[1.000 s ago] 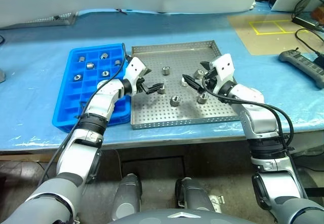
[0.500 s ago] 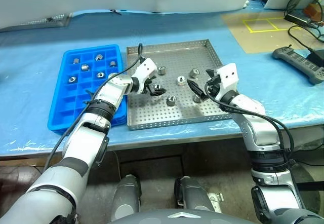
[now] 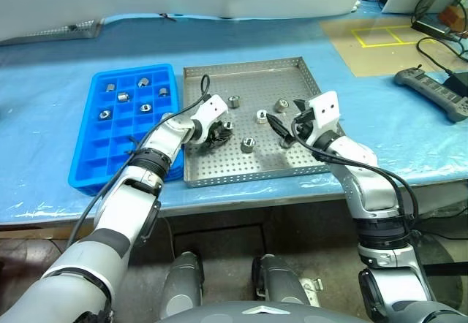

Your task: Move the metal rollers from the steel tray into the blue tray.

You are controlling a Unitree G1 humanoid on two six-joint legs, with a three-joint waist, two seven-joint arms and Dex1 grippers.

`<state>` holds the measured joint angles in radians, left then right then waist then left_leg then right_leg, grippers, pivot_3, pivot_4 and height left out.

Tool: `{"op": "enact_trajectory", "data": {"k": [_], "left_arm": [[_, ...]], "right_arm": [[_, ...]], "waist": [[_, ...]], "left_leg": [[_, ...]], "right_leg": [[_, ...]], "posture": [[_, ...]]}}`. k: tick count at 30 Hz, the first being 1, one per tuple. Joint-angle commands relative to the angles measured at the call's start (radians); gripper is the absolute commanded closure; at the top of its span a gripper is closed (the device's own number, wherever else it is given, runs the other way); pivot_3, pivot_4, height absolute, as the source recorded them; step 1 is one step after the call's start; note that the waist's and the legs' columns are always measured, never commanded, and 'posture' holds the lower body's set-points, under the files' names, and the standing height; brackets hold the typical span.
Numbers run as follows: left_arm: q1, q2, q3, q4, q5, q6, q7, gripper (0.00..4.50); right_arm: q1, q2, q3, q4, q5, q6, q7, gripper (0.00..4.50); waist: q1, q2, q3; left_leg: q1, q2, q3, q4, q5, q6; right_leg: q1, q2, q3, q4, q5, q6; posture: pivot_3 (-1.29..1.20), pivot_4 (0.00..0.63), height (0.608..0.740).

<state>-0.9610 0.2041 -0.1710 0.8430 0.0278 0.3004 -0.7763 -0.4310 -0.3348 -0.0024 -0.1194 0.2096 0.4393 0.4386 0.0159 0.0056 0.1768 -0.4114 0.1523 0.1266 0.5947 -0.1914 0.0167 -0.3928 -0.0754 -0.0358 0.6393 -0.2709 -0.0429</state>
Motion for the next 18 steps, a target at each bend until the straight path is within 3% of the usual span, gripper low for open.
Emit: {"op": "enact_trajectory", "data": {"k": [1, 10, 15, 18], "left_arm": [[0.003, -0.051, 0.148, -0.186, -0.175, 0.123, 0.020, 2.81], [0.163, -0.082, 0.341, -0.673, -0.302, 0.289, 0.316, 2.81], [0.291, -0.162, 0.501, -1.039, -0.368, 0.166, 0.551, 2.81], [0.407, -0.165, 0.524, -1.202, -0.328, 0.135, 0.644, 2.81]], "right_arm": [[-0.067, 0.028, 0.025, 0.042, -0.007, -0.058, 0.017, 0.00], [-0.319, 0.153, 0.054, 0.363, 0.007, -0.214, 0.110, 0.00], [-0.467, 0.214, 0.079, 0.606, -0.023, -0.337, 0.195, 0.00], [-0.530, 0.255, 0.073, 0.706, -0.016, -0.389, 0.231, 0.00]], "waist": [[0.002, -0.002, 0.001], [0.025, -0.004, 0.003], [0.065, -0.005, 0.004], [0.096, -0.005, 0.004]], "left_leg": [[-0.001, 0.000, 0.000, 0.000, 0.000, 0.000], [-0.005, 0.001, -0.002, 0.000, 0.001, 0.000], [-0.019, 0.002, -0.007, 0.002, 0.001, 0.000], [-0.025, 0.003, -0.011, 0.004, 0.001, 0.000]], "right_leg": [[0.000, 0.000, 0.000, 0.000, 0.000, 0.000], [-0.005, 0.000, -0.003, 0.000, 0.000, -0.002], [-0.013, 0.000, -0.011, 0.000, 0.000, -0.004], [-0.015, 0.000, -0.018, 0.000, -0.002, -0.006]], "posture": [[-0.09, 0.150, 0.740], [0.20, 0.150, 0.740], [0.36, 0.150, 0.740], [0.45, 0.150, 0.740]]}}
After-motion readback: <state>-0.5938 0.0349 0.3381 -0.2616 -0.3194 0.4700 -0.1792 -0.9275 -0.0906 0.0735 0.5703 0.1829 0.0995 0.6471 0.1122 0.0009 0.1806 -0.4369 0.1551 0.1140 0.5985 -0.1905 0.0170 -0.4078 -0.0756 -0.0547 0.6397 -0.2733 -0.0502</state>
